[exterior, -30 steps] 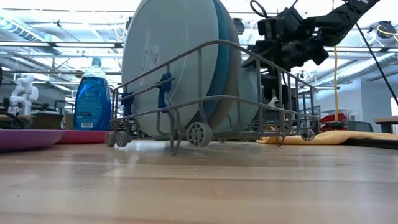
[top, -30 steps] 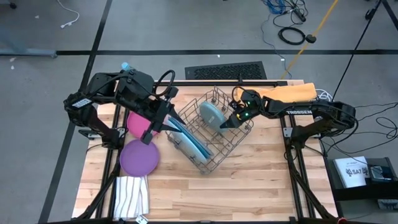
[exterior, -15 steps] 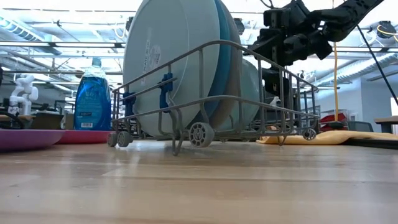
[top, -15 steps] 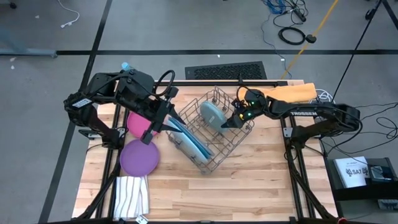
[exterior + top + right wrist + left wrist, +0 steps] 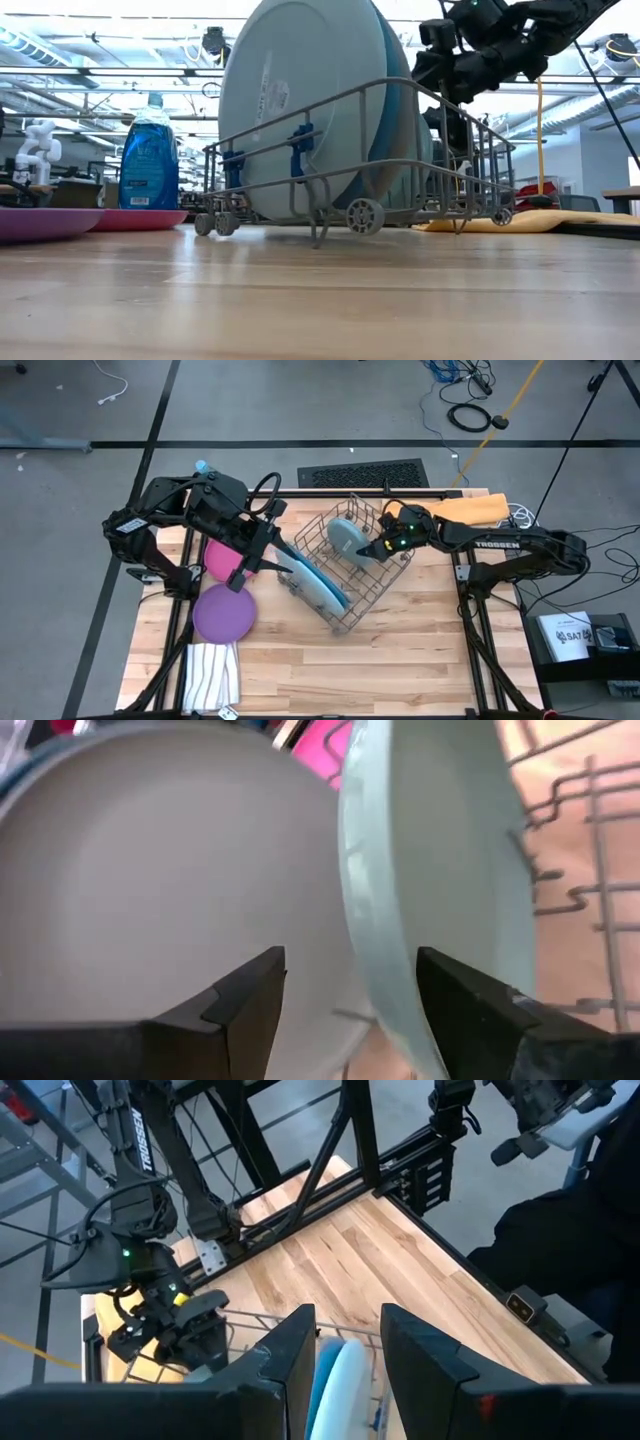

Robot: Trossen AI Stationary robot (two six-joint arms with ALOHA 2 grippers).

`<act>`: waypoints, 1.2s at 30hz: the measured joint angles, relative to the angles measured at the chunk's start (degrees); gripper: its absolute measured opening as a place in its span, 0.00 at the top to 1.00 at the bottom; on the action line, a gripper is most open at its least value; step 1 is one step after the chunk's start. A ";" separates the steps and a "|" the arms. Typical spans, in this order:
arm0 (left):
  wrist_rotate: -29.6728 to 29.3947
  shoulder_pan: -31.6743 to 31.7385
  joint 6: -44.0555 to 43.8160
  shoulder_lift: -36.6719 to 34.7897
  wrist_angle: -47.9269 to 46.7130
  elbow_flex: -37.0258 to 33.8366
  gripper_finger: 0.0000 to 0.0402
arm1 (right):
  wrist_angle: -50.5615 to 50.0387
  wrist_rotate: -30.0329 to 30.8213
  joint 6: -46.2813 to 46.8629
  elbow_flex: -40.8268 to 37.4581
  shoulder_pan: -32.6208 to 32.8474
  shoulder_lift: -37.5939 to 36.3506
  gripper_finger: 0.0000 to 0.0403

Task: Sort dishes
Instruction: Put the pink plate into the dish rack

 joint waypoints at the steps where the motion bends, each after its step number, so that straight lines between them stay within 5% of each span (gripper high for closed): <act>1: 0.01 0.00 0.00 0.00 -0.02 0.00 0.71 | 0.20 1.71 0.49 0.04 0.53 -0.04 0.45; 23: 0.02 0.00 1.66 0.00 -0.67 -0.02 0.71 | 1.24 37.47 7.65 0.08 11.66 -0.06 0.45; 36: 1.04 0.00 2.68 0.00 -1.57 -0.02 0.71 | 4.28 44.76 0.83 0.03 14.50 0.01 0.45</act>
